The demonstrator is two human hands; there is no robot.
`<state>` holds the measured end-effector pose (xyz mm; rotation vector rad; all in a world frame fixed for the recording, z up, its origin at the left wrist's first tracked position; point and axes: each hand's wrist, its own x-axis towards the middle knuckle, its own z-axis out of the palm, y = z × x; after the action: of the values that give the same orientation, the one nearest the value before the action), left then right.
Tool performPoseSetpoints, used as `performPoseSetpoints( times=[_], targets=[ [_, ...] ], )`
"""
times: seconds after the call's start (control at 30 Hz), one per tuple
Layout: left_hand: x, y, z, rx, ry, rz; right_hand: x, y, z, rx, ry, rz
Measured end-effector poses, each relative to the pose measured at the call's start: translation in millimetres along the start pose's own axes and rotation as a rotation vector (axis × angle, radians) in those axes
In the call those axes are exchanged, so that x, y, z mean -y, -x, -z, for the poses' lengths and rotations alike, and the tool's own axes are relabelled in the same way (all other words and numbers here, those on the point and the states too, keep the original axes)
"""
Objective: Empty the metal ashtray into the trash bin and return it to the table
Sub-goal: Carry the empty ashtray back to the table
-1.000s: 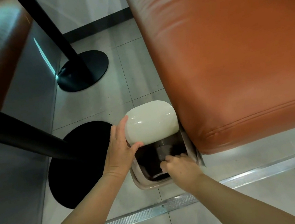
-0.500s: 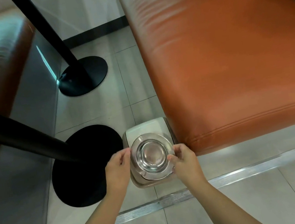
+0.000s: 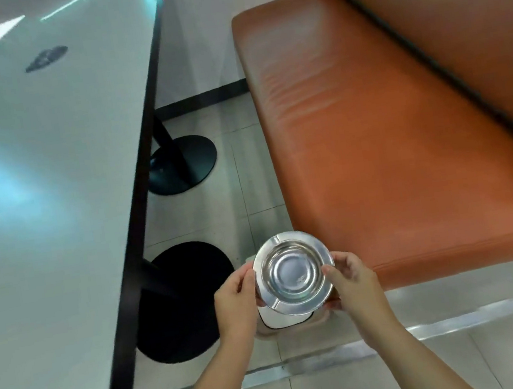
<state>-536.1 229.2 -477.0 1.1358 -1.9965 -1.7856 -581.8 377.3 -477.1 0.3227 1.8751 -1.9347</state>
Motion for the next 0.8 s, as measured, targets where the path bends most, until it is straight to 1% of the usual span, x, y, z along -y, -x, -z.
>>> performPoseSetpoints(
  times=[0.07,0.17,0.23,0.37,0.43,0.57,0.67,0.8],
  targets=[
    [-37.8,30.6,-3.9,0.020,0.072,-0.008,35.1,21.9,16.2,-0.016,0.042,0.056],
    [-97.8,77.3,-1.0,0.055,0.185,-0.019,86.8,61.6,38.9,-0.024,0.029,0.120],
    [-135.8,102.9,10.0,0.073,0.217,-0.067,118.0,86.6,47.6,-0.028,0.019,0.181],
    [-193.9,137.6,51.1,0.109,0.251,-0.176,169.7,133.1,38.7,0.062,-0.099,0.250],
    [-213.6,146.3,78.8,0.087,0.247,-0.222,187.2,150.3,20.7,0.137,-0.108,0.260],
    [-233.6,150.8,141.0,-0.034,0.238,-0.264,208.4,168.8,-32.8,0.301,-0.091,0.284],
    [-234.5,146.8,189.6,-0.112,0.293,-0.260,212.4,174.8,-81.5,0.393,-0.042,0.286],
    [-218.3,133.7,253.0,-0.217,0.388,-0.210,204.3,181.5,-147.6,0.499,0.051,0.215]
  ],
)
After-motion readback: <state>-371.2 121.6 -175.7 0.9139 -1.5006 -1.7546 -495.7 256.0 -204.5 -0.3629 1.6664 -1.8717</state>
